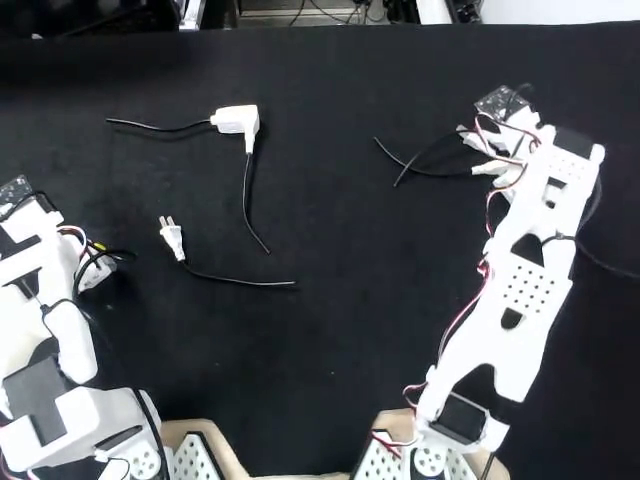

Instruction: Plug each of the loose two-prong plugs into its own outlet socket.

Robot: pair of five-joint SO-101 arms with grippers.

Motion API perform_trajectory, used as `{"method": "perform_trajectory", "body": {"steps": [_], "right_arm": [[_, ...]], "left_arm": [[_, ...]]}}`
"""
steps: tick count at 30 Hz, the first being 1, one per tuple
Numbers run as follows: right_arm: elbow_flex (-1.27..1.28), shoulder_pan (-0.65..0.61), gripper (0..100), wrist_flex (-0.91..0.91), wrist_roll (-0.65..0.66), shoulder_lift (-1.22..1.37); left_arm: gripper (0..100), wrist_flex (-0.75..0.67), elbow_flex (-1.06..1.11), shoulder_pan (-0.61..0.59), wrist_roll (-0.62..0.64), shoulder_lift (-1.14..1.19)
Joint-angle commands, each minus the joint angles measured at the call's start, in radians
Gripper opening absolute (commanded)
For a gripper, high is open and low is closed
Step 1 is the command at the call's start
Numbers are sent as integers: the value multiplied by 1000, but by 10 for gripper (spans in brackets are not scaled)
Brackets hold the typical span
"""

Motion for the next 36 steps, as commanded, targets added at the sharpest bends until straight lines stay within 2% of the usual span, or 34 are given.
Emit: {"method": "perform_trajectory", "body": {"steps": [1, 6, 10, 13, 16, 20, 23, 26, 31, 36], "right_arm": [[-166, -12, 40, 144, -14, -5], [-438, -75, 35, 404, -15, -2], [-581, -127, 34, 410, -121, -5], [-630, -198, 34, 410, -143, -7], [-630, -290, 34, 411, -160, -7], [-630, -430, 34, 411, -288, -7], [-628, -551, 34, 411, -390, -21], [-628, -667, 34, 410, -489, -45], [-628, -838, 34, 408, -655, -91], [-628, -956, 33, 408, -783, -133]], "left_arm": [[227, -14, -5, 8, -3, -18], [227, -14, -7, 8, -2, -18], [227, -14, -7, 8, -2, -18], [227, -14, -8, 10, -3, -18], [227, -14, -5, 50, -8, -18], [227, -6, -4, 93, -9, -20], [227, -5, -4, 70, -29, -49], [227, -14, 41, 70, -29, -110], [227, -18, 157, 136, -31, -290], [227, -21, 326, 274, -28, -600]]}}
